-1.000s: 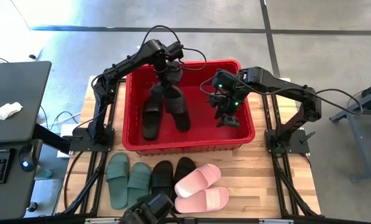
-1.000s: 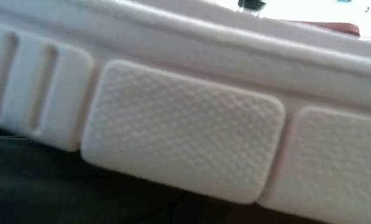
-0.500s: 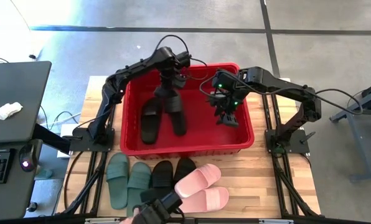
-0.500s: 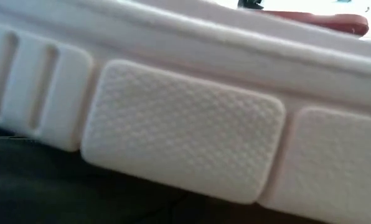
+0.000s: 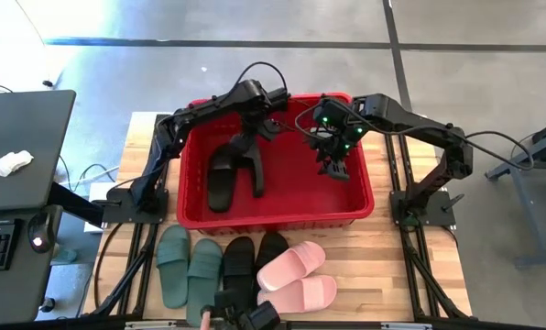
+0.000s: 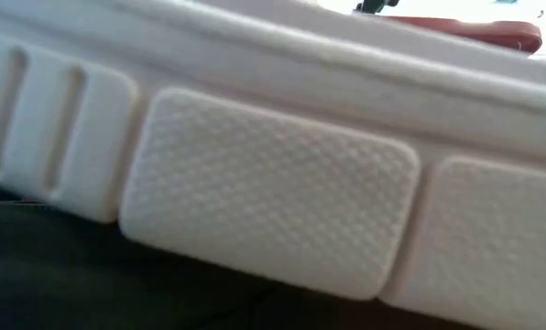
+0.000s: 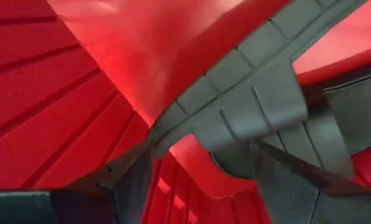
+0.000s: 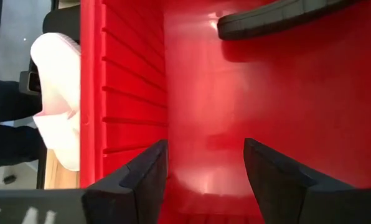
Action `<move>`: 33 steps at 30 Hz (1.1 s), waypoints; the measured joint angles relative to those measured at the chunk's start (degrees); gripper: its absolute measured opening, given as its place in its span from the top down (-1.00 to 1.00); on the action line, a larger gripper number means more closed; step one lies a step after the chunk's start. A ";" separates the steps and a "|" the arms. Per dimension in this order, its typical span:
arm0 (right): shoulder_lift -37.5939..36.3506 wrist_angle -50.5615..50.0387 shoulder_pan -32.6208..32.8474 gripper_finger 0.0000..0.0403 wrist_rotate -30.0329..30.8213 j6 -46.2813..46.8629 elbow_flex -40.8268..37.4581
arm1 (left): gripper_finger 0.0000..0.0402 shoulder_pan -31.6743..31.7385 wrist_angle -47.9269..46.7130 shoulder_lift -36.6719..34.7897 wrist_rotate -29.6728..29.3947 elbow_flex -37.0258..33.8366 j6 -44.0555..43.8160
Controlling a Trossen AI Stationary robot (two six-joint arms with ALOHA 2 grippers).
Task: Pick and place slides into bin
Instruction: Put the black slipper into the red bin
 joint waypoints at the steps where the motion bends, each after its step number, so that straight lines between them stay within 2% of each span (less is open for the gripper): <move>1: 0.00 -0.02 -0.27 0.01 0.01 -0.41 0.00 | -0.25 -0.39 0.01 -0.21 -0.46 0.00 -0.50; 7: 0.00 -1.31 -2.33 0.01 -0.10 -2.13 0.00 | -0.15 -2.89 0.03 -4.43 -0.40 0.04 -5.47; 13: 0.00 -2.72 -4.68 0.01 -0.07 -4.23 0.00 | 0.01 -5.69 0.01 -10.33 1.73 0.15 -22.32; 19: 0.00 -4.20 -5.85 0.01 -0.08 -5.30 0.00 | 0.18 -11.92 0.30 -11.02 -2.43 -0.64 -27.13; 24: 0.00 -7.10 -6.00 0.01 -0.08 -6.67 0.00 | 0.28 -15.06 0.03 -11.69 -10.10 -8.96 -35.51; 29: -0.24 -7.37 -6.01 0.01 0.23 -9.26 0.00 | 0.31 -16.18 1.13 -13.65 -21.46 -19.18 -45.78; 33: -0.24 -7.23 -6.12 0.01 0.52 -9.95 0.00 | 0.27 -16.47 7.37 -17.37 -22.53 -25.55 -48.14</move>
